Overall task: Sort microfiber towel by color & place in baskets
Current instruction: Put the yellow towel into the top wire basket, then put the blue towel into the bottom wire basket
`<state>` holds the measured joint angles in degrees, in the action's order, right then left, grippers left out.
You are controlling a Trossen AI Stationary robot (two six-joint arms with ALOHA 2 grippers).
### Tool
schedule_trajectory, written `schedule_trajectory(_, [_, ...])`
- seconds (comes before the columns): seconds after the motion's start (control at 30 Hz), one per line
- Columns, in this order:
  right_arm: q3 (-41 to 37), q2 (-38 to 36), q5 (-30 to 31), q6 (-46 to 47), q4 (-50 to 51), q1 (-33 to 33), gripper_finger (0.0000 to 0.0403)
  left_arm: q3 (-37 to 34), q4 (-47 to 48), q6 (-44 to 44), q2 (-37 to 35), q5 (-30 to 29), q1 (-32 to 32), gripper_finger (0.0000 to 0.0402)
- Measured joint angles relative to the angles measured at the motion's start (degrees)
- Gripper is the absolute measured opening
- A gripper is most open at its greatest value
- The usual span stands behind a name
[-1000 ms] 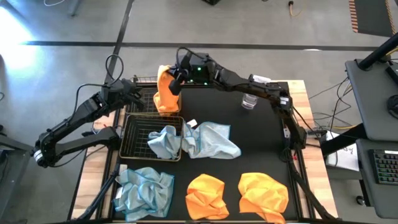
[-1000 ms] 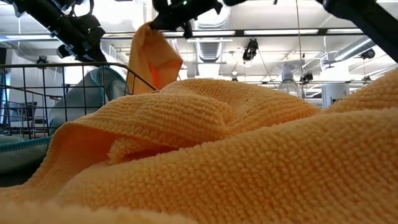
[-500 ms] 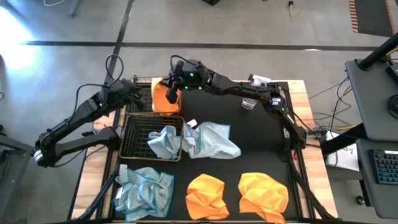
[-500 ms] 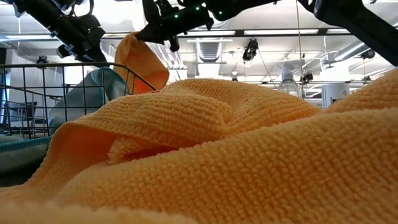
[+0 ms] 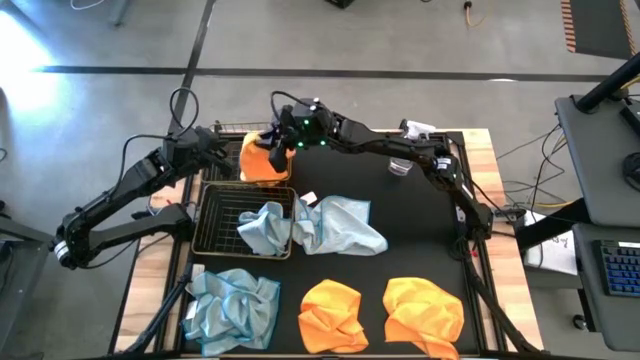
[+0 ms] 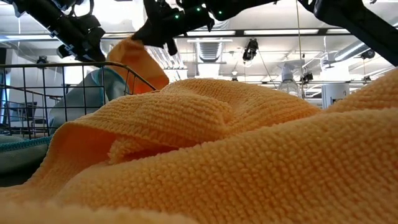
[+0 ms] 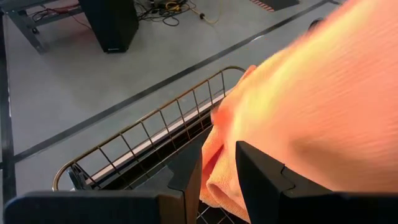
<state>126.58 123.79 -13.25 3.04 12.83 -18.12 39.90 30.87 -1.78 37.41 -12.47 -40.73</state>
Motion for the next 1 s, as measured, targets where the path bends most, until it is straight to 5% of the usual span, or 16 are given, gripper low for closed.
schedule_trajectory(0.23, [0.0,0.0,-0.3,-2.2,11.8,0.0,0.0131,-0.1,0.0,0.0,0.0,0.0,0.0,0.0084])
schedule_trajectory(0.6, [0.0,0.0,-0.3,-2.1,26.6,0.0,0.0119,-0.1,0.0,0.0,0.0,0.0,0.0,0.0084])
schedule_trajectory(1.0, [-0.3,0.0,-0.4,-2.0,58.8,1.9,0.0116,-0.2,0.1,-0.3,0.0,0.0,0.0,0.0084])
